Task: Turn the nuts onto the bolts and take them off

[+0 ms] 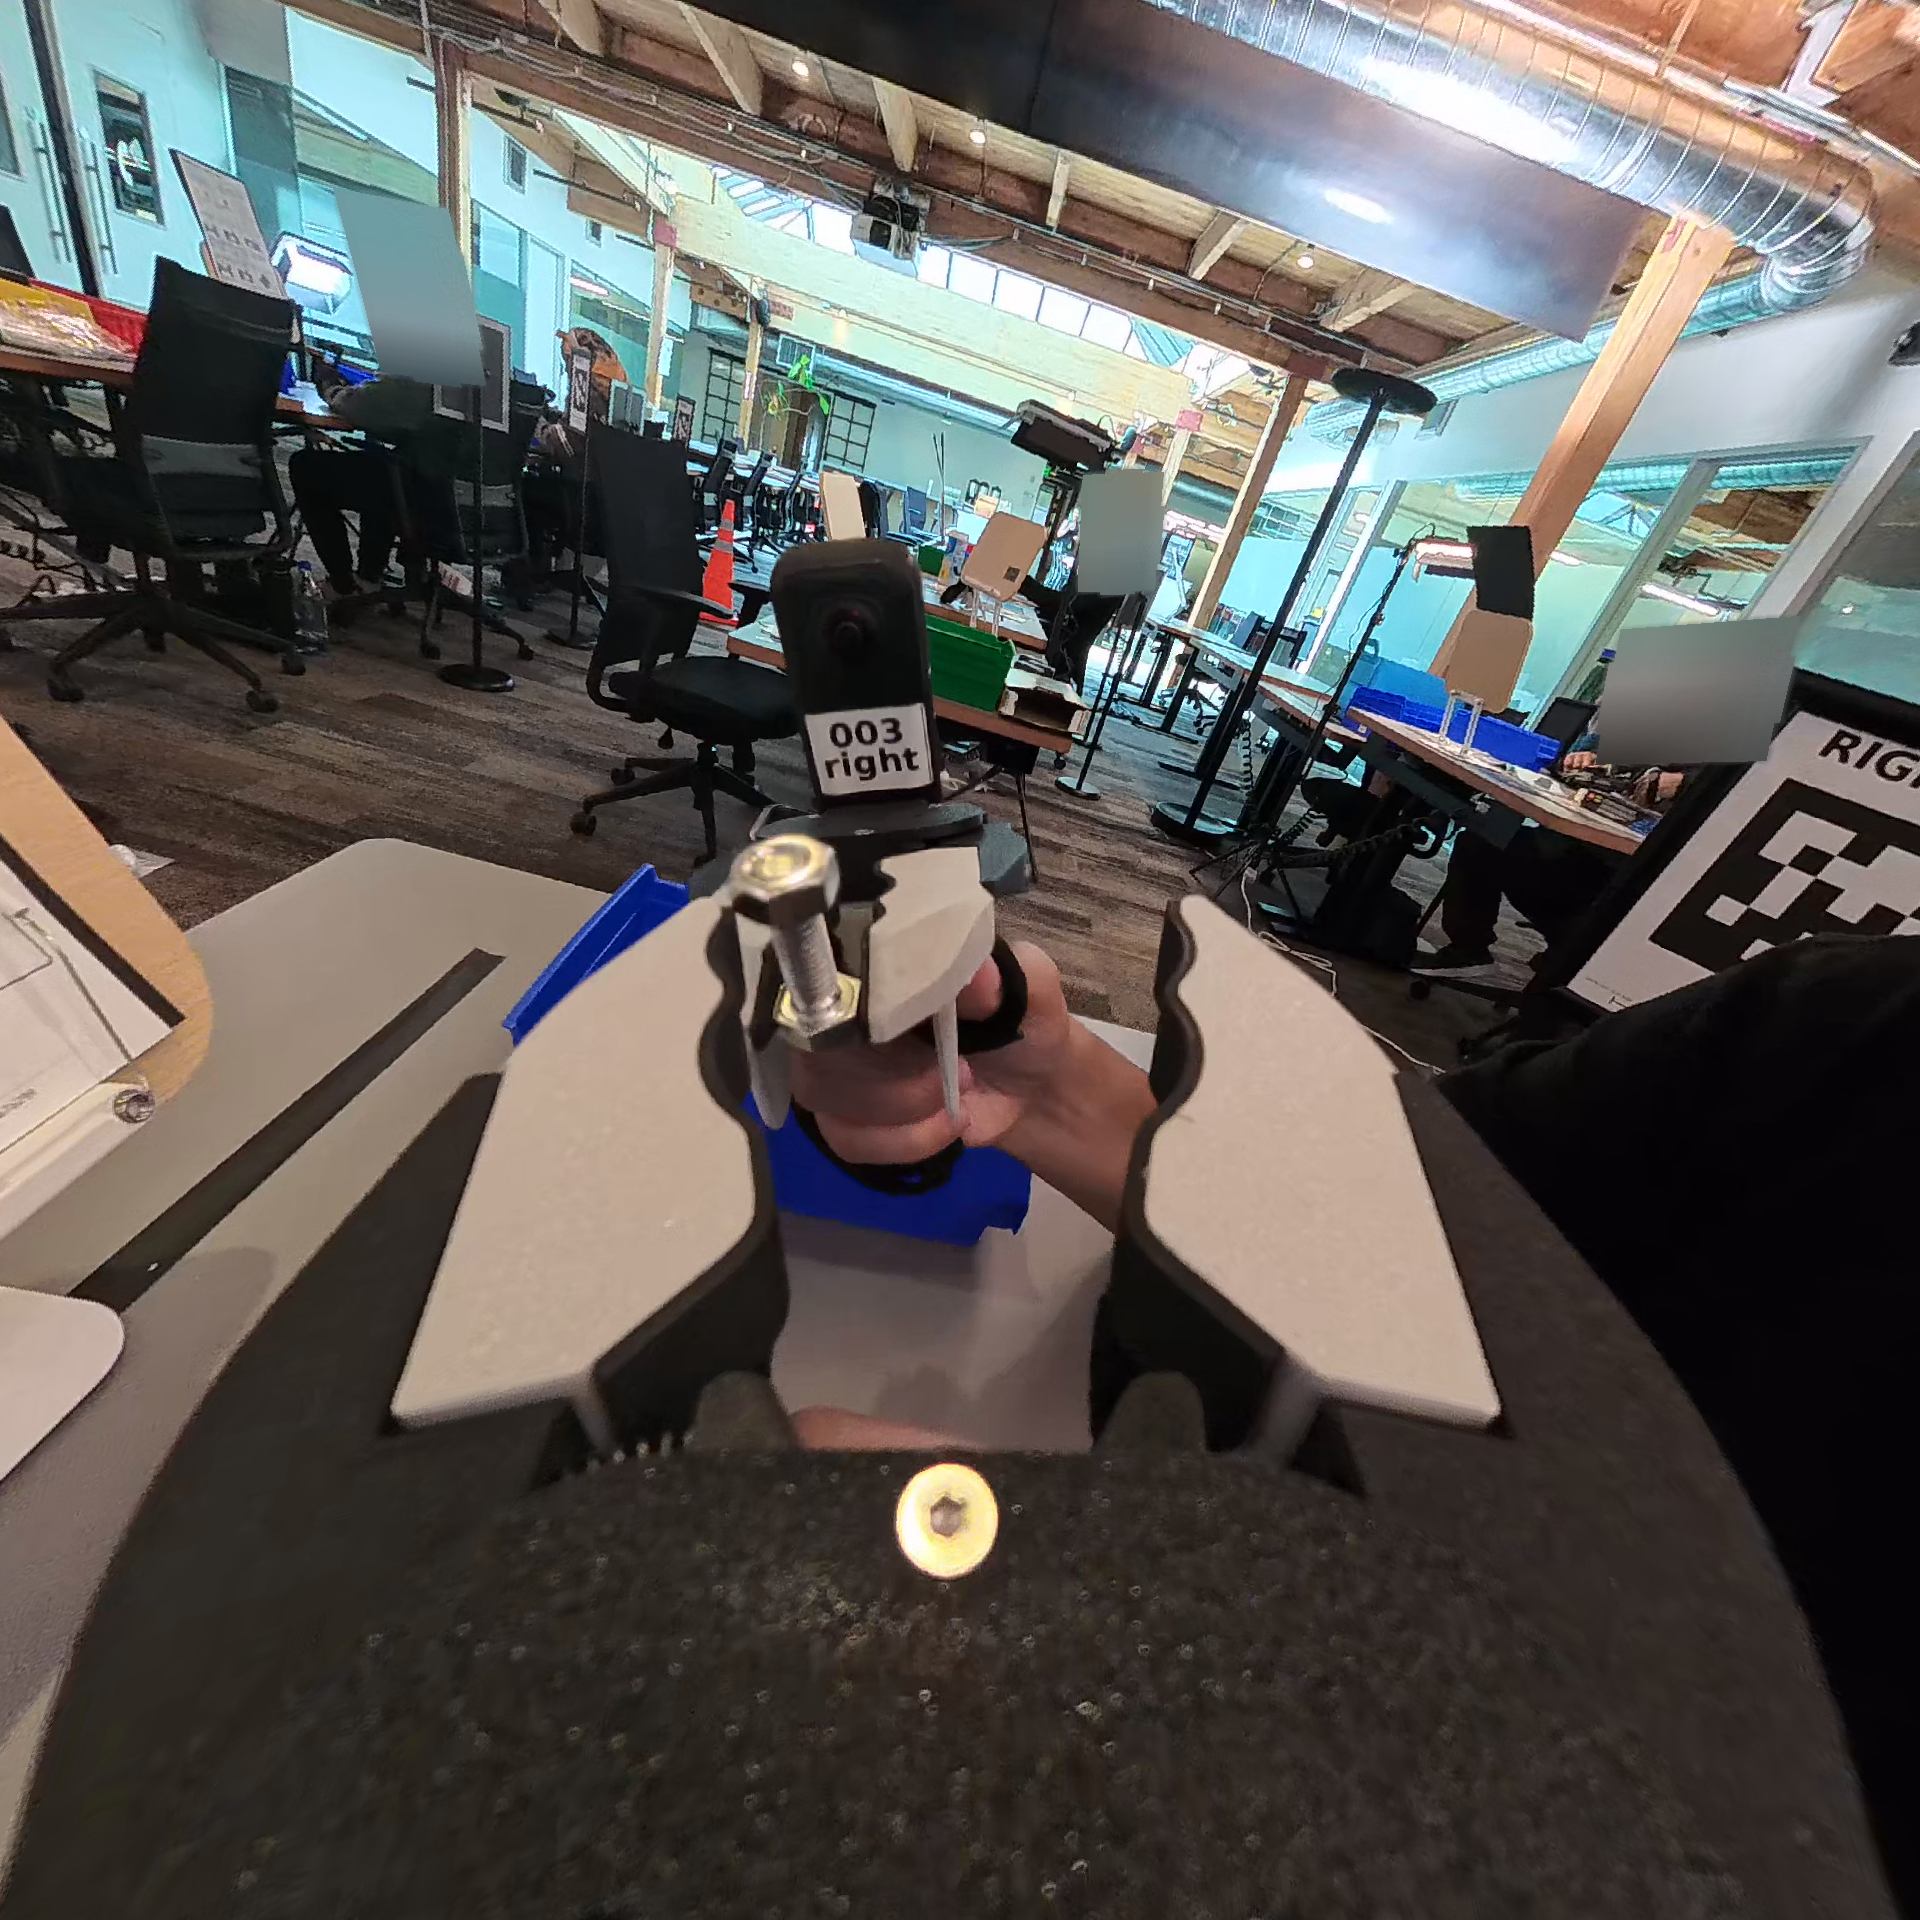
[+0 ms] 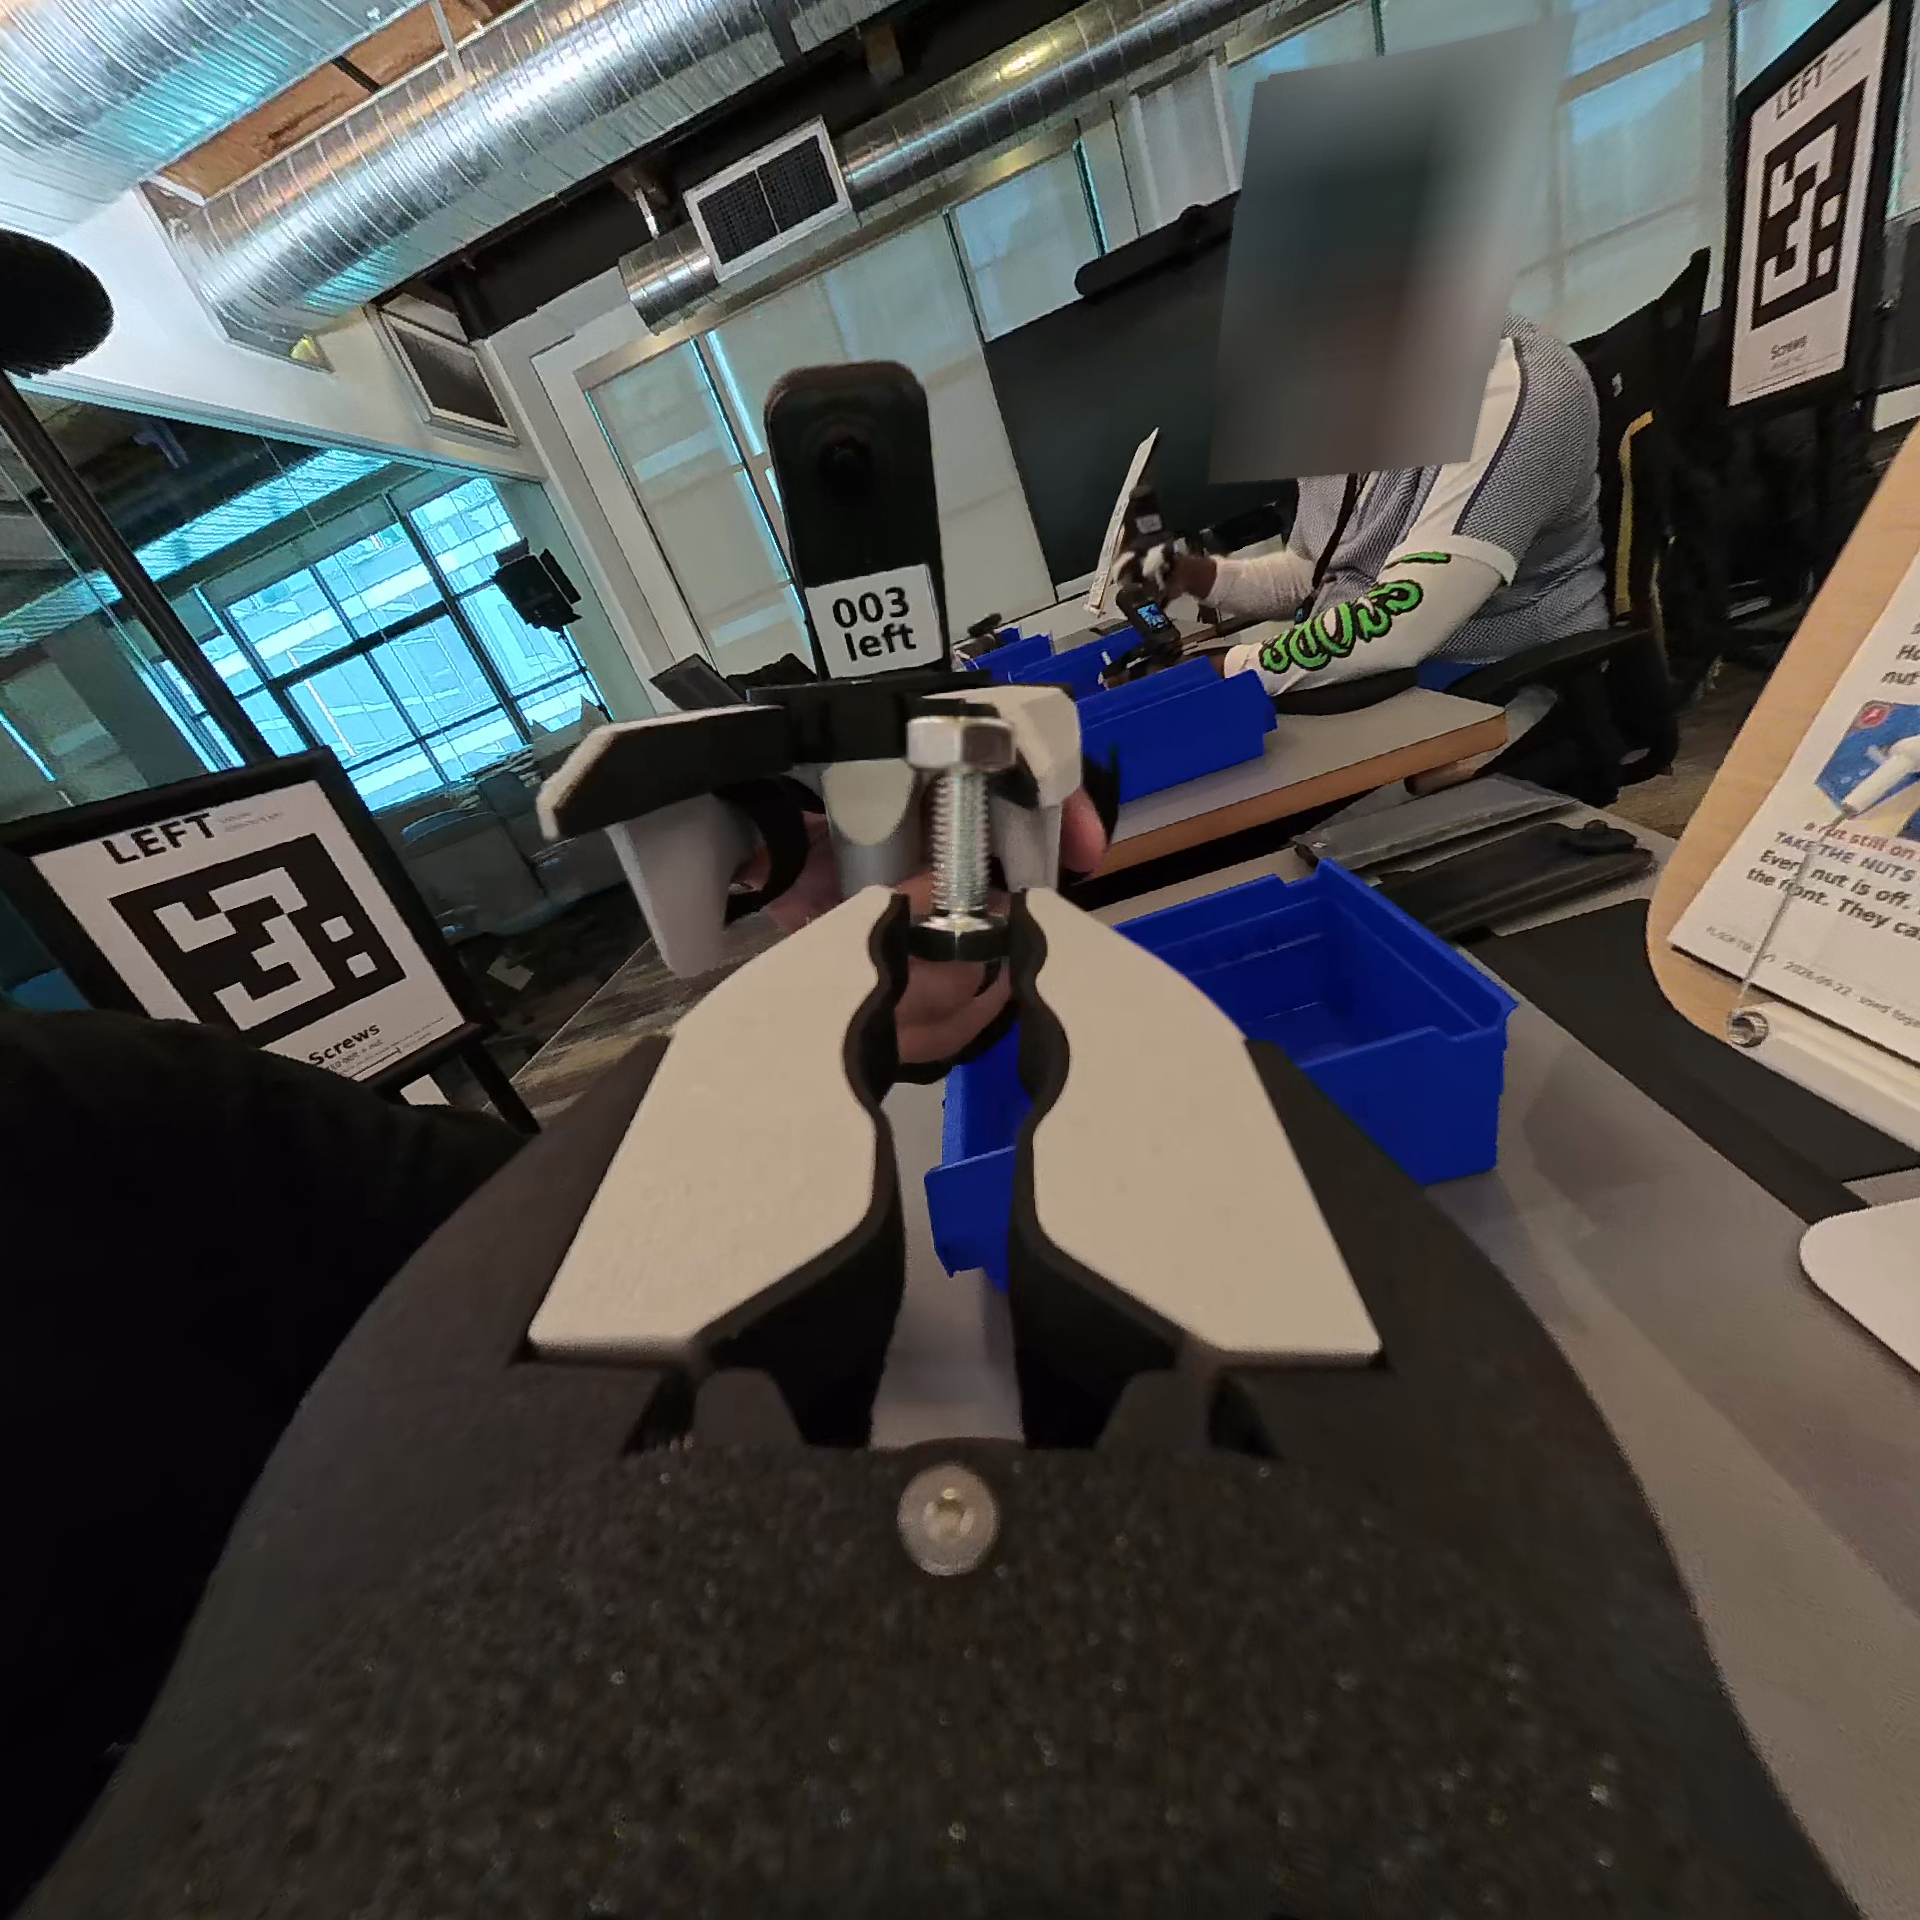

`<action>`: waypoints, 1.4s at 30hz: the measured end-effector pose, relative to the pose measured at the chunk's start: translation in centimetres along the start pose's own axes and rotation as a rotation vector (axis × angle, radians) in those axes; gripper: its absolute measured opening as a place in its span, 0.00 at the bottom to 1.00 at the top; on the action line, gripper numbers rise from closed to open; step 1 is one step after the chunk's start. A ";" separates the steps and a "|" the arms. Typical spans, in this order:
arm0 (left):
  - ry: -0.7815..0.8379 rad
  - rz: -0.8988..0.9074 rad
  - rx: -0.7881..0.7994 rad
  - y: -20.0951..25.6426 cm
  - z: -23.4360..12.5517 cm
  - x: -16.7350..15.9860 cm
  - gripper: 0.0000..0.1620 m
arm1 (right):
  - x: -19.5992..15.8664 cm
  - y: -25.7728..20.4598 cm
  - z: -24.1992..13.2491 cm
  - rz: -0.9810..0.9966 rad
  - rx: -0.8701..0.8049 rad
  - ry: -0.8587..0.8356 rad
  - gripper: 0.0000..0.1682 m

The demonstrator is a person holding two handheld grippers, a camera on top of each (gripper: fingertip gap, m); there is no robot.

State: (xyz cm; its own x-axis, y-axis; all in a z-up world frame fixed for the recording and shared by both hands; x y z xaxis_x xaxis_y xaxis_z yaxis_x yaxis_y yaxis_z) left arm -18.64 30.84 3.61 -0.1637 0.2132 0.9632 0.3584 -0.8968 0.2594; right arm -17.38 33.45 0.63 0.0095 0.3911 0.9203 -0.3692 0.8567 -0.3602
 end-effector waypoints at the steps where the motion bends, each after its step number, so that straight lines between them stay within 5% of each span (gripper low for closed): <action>1: 0.003 0.003 -0.002 0.1 -0.1 0.1 0.46 | 0.2 0.1 -0.2 -0.001 -0.005 0.006 0.11; 9: 0.021 0.025 0.009 0.4 -0.5 0.6 0.43 | 1.1 -0.2 -1.2 -0.015 -0.003 0.032 0.11; 21: -0.028 0.031 0.022 -0.1 0.8 -0.7 0.44 | -2.1 -0.9 2.5 0.031 0.071 -0.043 0.11; 42: -0.010 0.024 0.031 -0.2 0.5 -0.3 0.48 | 0.1 -0.1 -0.1 0.014 0.023 0.022 0.11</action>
State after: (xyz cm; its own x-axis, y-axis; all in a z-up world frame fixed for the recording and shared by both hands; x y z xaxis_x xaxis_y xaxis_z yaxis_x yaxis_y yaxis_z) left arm -18.19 31.18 3.29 -0.1456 0.1962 0.9697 0.3908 -0.8890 0.2385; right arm -17.24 33.46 0.74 0.0249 0.4106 0.9115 -0.3911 0.8431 -0.3691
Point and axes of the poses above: each gripper's, where its closed fingertips meet, z out along the fingers, x out of its top, y = z × x across the jaws, the point moved 2 cm from there along -z, back along the fingers, and after that the axes turned 1 degree about z, right-handed, at the moved point
